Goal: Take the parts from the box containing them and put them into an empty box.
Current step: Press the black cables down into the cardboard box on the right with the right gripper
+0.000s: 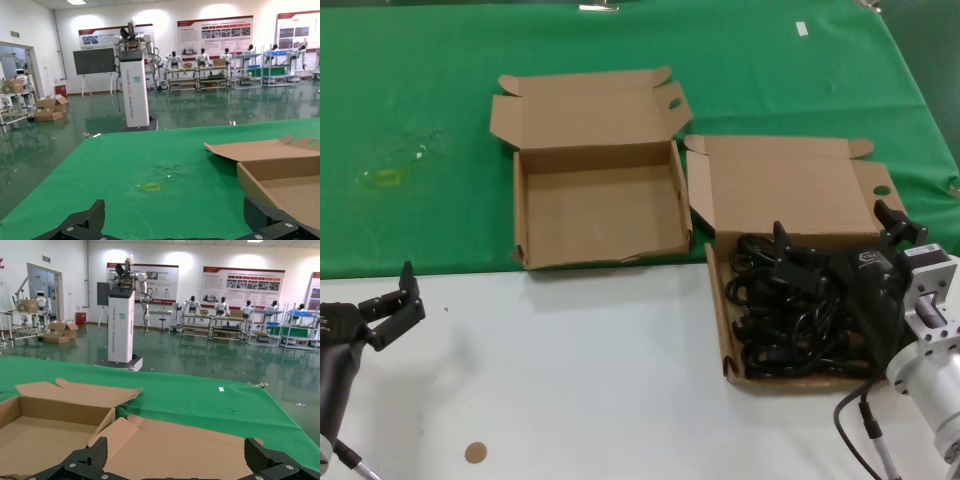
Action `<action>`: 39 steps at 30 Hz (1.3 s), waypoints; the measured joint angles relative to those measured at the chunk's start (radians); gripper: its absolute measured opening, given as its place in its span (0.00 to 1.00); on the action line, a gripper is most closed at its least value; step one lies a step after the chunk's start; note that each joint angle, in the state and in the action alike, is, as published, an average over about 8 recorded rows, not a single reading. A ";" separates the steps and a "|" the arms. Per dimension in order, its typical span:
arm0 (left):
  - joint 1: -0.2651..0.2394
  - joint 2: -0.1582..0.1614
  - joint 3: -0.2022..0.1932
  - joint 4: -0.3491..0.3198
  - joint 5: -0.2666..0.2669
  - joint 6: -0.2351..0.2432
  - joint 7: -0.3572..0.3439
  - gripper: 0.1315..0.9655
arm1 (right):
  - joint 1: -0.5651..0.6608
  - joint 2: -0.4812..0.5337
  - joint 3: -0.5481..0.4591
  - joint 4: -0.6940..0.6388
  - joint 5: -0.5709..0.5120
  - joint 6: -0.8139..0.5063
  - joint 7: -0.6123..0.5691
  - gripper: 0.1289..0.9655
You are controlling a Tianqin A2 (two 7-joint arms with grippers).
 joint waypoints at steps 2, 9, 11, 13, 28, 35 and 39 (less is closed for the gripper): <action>0.000 0.000 0.000 0.000 0.000 0.000 0.000 1.00 | 0.000 0.000 0.000 0.000 0.000 0.000 0.000 1.00; 0.000 0.000 0.000 0.000 0.000 0.000 0.000 1.00 | 0.000 0.000 0.000 0.000 0.000 0.000 0.000 1.00; 0.000 0.000 0.000 0.000 0.000 0.000 0.000 1.00 | 0.000 0.000 0.000 0.000 0.000 0.000 0.000 1.00; 0.000 0.000 0.000 0.000 0.000 0.000 0.000 1.00 | 0.000 0.000 0.000 0.000 0.000 0.000 0.000 1.00; 0.000 0.000 0.000 0.000 0.000 0.000 0.000 0.99 | 0.000 0.001 -0.001 0.000 0.001 0.000 0.000 1.00; 0.000 0.000 0.000 0.000 0.000 0.000 0.000 0.91 | -0.005 0.015 -0.018 0.003 0.011 0.016 0.006 1.00; 0.000 0.000 0.000 0.000 0.000 0.000 0.000 0.85 | -0.007 0.038 -0.042 0.009 0.030 0.040 0.005 1.00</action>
